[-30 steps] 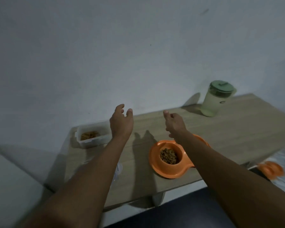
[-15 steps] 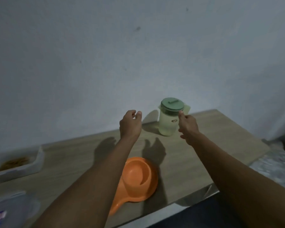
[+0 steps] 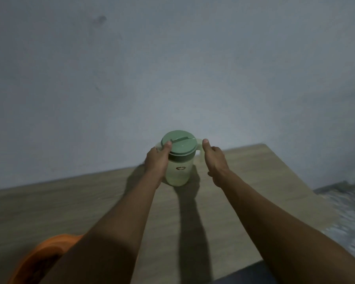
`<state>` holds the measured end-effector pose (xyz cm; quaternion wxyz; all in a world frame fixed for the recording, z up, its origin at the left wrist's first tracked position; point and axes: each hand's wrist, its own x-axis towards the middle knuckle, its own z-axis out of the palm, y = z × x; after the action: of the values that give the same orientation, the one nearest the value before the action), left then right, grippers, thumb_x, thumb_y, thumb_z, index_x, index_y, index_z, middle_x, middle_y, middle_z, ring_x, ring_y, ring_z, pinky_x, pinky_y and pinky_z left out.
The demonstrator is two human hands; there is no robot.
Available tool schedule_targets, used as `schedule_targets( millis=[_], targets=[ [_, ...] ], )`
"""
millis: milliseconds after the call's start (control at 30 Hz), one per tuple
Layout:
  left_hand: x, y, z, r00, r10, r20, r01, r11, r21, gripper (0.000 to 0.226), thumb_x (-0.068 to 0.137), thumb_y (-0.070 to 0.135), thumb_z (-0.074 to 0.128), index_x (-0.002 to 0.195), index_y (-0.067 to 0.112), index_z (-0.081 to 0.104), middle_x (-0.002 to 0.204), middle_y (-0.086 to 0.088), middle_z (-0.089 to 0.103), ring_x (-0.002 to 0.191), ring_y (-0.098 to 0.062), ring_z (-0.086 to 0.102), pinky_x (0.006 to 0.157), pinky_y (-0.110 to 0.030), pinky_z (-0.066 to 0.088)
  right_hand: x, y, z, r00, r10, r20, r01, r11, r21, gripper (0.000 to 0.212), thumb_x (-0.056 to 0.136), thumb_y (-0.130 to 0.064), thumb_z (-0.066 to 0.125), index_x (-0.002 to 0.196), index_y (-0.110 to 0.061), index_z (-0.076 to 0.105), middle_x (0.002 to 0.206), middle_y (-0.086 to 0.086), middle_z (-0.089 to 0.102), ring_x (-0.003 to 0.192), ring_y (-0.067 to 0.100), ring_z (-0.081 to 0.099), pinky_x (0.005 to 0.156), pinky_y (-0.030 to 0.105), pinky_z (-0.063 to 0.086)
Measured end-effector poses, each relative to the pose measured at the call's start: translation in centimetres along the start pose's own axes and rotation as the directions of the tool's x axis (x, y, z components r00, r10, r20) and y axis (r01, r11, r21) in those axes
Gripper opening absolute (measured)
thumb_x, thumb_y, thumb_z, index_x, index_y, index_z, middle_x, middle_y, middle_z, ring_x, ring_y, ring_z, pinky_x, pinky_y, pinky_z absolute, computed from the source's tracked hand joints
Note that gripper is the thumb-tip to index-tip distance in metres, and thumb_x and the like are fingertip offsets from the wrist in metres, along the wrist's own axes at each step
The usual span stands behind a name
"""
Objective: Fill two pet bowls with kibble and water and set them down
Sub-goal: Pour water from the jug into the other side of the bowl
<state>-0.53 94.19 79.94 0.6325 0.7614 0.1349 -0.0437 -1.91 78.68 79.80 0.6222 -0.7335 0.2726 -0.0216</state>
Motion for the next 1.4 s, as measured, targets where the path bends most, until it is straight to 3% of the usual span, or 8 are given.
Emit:
schedule_targets(
  millis=[200,433,633,767,833,1000,1133,1400],
  targets=[
    [0.0,-0.9,1.3,0.994,-0.076,0.08,0.093,0.966,-0.242,0.049,0.085,0.061,0.054,0.114,0.023,0.065,0.116,-0.001,0.069,0.106,-0.023,0.065,0.099,-0.048,0.05,0.4,1.0,0.5,0.995,-0.039,0.097,0.036,0.999,0.037,0.062,0.099,-0.058,0.038,0.145,-0.017,0.043,0.148,0.012,0.048,0.129,0.031,0.047,0.107,0.053,0.041],
    [-2.2,-0.3,0.8,0.991,-0.134,0.012,0.134,0.97,-0.205,0.053,0.092,0.053,0.049,0.128,0.015,0.06,0.121,-0.002,0.065,0.105,-0.022,0.059,0.1,-0.042,0.048,-0.9,2.1,0.1,0.998,-0.047,0.05,0.042,0.995,0.094,0.059,0.096,-0.059,0.044,0.138,-0.017,0.05,0.144,0.009,0.052,0.129,0.031,0.049,0.108,0.054,0.041],
    [-4.8,-1.0,0.0,0.992,-0.108,-0.066,0.098,0.987,-0.129,0.06,0.077,0.065,0.052,0.11,0.019,0.069,0.108,-0.002,0.07,0.1,-0.025,0.064,0.093,-0.049,0.053,-3.0,3.5,-0.6,0.995,-0.096,0.016,0.094,0.993,0.072,0.05,0.098,-0.058,0.042,0.123,-0.017,0.054,0.132,0.009,0.057,0.111,0.022,0.052,0.1,0.044,0.044],
    [-7.3,-1.0,-0.7,0.992,-0.091,-0.084,0.079,0.988,-0.136,0.032,0.088,0.053,0.054,0.079,0.023,0.063,0.094,-0.001,0.066,0.081,-0.02,0.061,0.088,-0.052,0.056,-4.9,4.1,-1.1,0.99,-0.138,0.01,0.137,0.989,0.059,0.049,0.096,-0.063,0.039,0.114,-0.019,0.051,0.128,0.007,0.054,0.113,0.024,0.053,0.102,0.049,0.045],
    [-8.3,-0.8,-1.2,0.991,-0.08,-0.104,0.067,0.99,-0.128,0.029,0.091,0.048,0.054,0.075,0.025,0.06,0.096,-0.004,0.065,0.084,-0.022,0.061,0.086,-0.051,0.057,-5.9,4.1,-1.3,0.987,-0.156,0.034,0.153,0.985,0.082,0.046,0.096,-0.063,0.038,0.112,-0.021,0.048,0.125,0.005,0.053,0.112,0.025,0.052,0.1,0.049,0.046],
    [-11.6,-0.4,-3.2,0.992,-0.042,-0.117,0.03,0.994,-0.104,0.034,0.087,0.052,0.055,0.09,0.02,0.064,0.11,-0.005,0.067,0.098,-0.025,0.065,0.078,-0.045,0.061,-9.5,3.7,-2.2,0.978,-0.168,0.123,0.145,0.973,0.179,0.046,0.098,-0.06,0.039,0.115,-0.018,0.044,0.098,-0.006,0.05,0.097,0.019,0.05,0.083,0.039,0.042],
    [-13.8,-0.2,-5.4,0.995,-0.05,-0.088,0.039,0.992,-0.123,0.038,0.087,0.051,0.056,0.097,0.016,0.065,0.108,-0.005,0.068,0.097,-0.023,0.066,0.077,-0.043,0.061,-12.5,2.9,-2.4,0.976,-0.188,0.11,0.166,0.969,0.183,0.041,0.097,-0.057,0.044,0.108,-0.018,0.051,0.098,-0.001,0.054,0.099,0.021,0.054,0.081,0.038,0.039],
    [-18.4,-0.6,-10.1,0.999,-0.026,-0.022,0.023,0.993,-0.118,0.044,0.089,0.054,0.054,0.105,0.015,0.064,0.11,-0.004,0.066,0.094,-0.024,0.066,0.08,-0.044,0.061,-19.0,1.7,-1.6,0.977,-0.212,0.03,0.201,0.958,0.206,0.039,0.095,-0.05,0.055,0.085,-0.012,0.062,0.078,0.006,0.057,0.072,0.018,0.051,0.067,0.032,0.043]
  ],
)
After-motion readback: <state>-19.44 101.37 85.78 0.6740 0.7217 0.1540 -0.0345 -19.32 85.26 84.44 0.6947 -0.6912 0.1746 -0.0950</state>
